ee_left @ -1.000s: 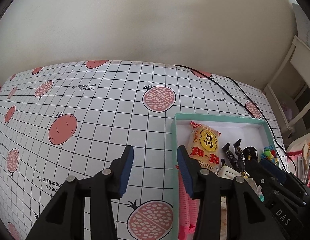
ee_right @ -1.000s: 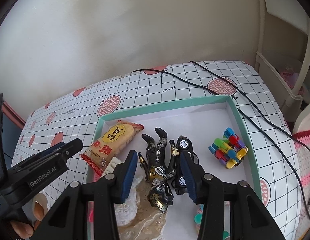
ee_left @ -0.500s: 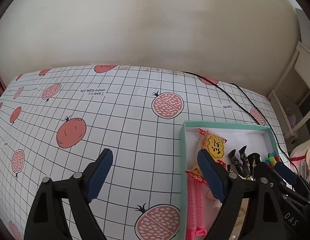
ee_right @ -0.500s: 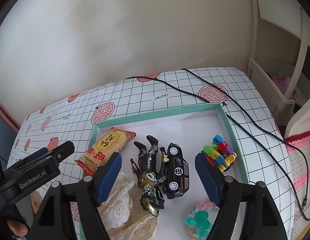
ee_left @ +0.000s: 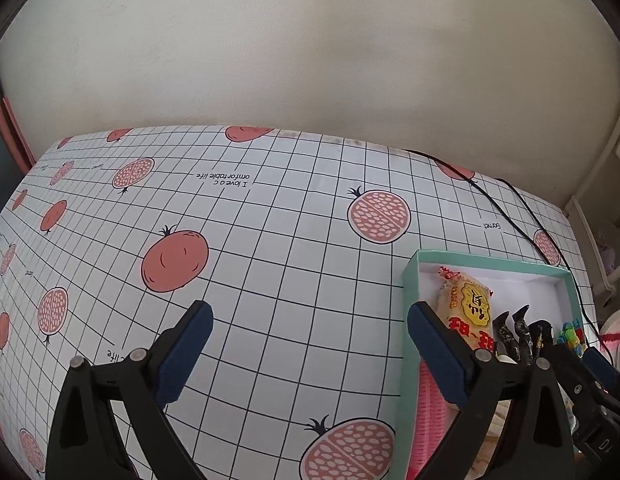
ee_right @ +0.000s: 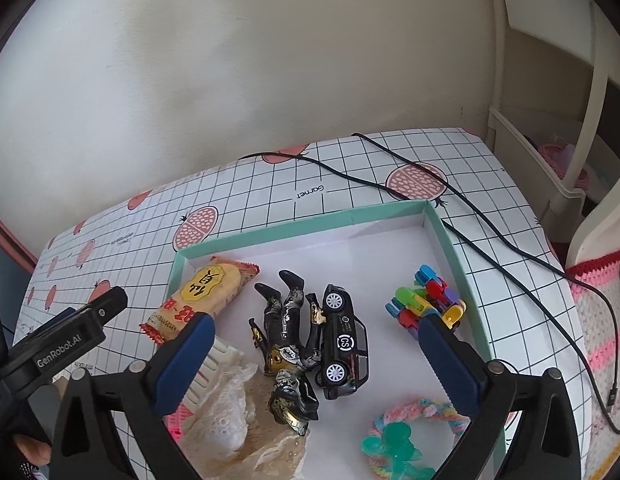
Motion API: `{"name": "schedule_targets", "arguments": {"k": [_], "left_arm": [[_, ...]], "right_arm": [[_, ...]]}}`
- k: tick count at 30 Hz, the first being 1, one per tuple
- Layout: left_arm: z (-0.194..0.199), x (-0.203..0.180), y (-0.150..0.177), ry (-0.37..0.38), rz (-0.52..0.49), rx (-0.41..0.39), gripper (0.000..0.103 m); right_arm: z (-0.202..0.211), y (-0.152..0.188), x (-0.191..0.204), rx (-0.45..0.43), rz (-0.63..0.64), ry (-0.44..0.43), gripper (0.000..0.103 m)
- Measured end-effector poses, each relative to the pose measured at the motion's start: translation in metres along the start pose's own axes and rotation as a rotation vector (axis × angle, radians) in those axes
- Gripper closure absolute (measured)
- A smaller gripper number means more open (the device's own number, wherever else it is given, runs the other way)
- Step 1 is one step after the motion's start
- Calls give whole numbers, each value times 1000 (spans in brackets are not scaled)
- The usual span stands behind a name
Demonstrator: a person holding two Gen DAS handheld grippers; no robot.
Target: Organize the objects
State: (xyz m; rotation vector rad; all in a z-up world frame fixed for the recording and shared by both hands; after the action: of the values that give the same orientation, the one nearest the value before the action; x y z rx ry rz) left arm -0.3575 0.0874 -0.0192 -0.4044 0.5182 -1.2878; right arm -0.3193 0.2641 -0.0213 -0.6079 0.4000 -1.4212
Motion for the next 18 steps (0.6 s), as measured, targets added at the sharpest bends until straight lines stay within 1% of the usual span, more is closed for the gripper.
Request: {"name": "schedule_targets", "arguments": {"k": [18], "left_arm": [[7, -2, -3, 31, 7, -22, 5]], "right_arm": [[-1, 1, 3, 14, 19, 7, 0]]}}
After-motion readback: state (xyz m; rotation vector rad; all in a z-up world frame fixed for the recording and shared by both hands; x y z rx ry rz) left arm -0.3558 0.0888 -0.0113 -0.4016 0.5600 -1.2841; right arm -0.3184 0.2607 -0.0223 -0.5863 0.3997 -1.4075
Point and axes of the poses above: each gripper's, at about its wrist camera, not at the fingertips, and z roughly against the way its jaws point, x to its left, y to its underside, the point moved 10 cm from there along -z, roughly the way its jaws point, and after that the axes turned 11 degrees about z, right-handed, at the moved point
